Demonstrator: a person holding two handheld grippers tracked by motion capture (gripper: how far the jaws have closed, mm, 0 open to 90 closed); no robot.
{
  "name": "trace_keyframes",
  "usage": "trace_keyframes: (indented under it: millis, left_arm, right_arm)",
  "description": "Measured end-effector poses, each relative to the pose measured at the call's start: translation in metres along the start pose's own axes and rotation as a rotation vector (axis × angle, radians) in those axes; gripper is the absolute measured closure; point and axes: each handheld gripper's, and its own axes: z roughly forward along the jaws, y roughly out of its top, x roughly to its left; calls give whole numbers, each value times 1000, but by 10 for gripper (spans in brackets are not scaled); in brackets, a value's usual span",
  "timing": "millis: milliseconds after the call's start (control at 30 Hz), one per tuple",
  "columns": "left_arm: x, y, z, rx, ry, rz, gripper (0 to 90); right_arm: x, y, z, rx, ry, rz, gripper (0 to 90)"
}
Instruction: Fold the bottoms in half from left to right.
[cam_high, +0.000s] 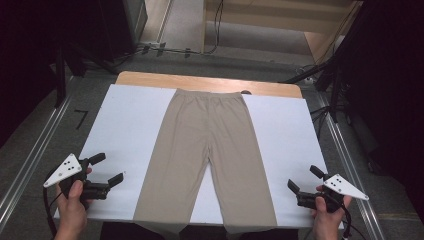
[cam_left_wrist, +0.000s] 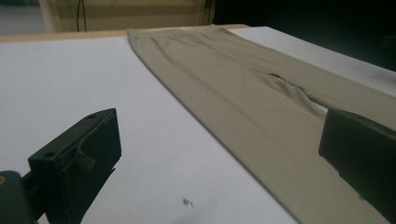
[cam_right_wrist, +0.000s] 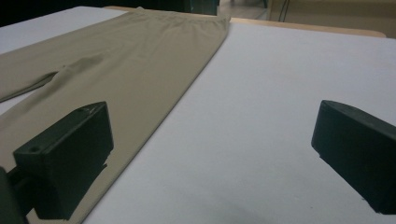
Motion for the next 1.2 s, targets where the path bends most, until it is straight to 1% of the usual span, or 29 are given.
trace_keyframes:
  millis: [33, 67, 133, 167, 267, 333, 400, 533, 567, 633, 700, 833, 933, 967, 1033, 1100, 1200]
  left_arm:
    - [-2, 4, 1, -5, 9, 6, 0]
    - [-4, 8, 2, -11, 8, 11, 0]
    - [-7, 14, 6, -4, 13, 25, 0]
    - [-8, 17, 8, 0, 10, 34, 0]
    - [-11, 27, 14, 17, -11, 43, 0]
    - [-10, 35, 17, 16, -28, 42, 0]
    - [-7, 43, 21, 18, -30, 43, 0]
    - [-2, 61, 35, 30, -54, 52, 0]
    - [1, 64, 40, 27, -54, 48, 0]
    - [7, 71, 50, 26, -52, 34, 0]
    - [12, 76, 62, 25, -61, 21, 0]
    - [19, 88, 91, 46, -68, 20, 0]
    - [24, 97, 115, 54, -75, 12, 0]
    - [25, 100, 122, 58, -77, 5, 0]
    - [28, 105, 138, 70, -88, 6, 0]
    - [32, 111, 153, 83, -102, 2, 0]
    - [38, 119, 174, 98, -128, -22, 0]
  right_arm:
    - [1, 0, 0, 3, -1, -3, 0]
    - [1, 1, -1, 0, -1, -4, 0]
    - [2, 2, -2, -2, 3, -4, 0]
    - [2, 3, -3, -4, 3, -9, 0]
    - [4, 6, -5, -12, 4, -14, 0]
    - [6, 9, -7, -11, 7, -24, 0]
    - [9, 12, -9, -16, 15, -34, 0]
    - [17, 16, -11, -23, 28, -41, 0]
    - [20, 17, -12, -25, 30, -42, 0]
    - [25, 19, -11, -30, 41, -51, 0]
    - [30, 21, -10, -25, 50, -64, 0]
    - [37, 20, -6, -15, 66, -94, 0]
    - [37, 18, -2, -6, 81, -83, 0]
    - [37, 17, -1, -4, 83, -87, 0]
    - [37, 16, 0, 2, 80, -87, 0]
    - [37, 16, 0, 3, 87, -80, 0]
    - [37, 15, 1, 5, 94, -73, 0]
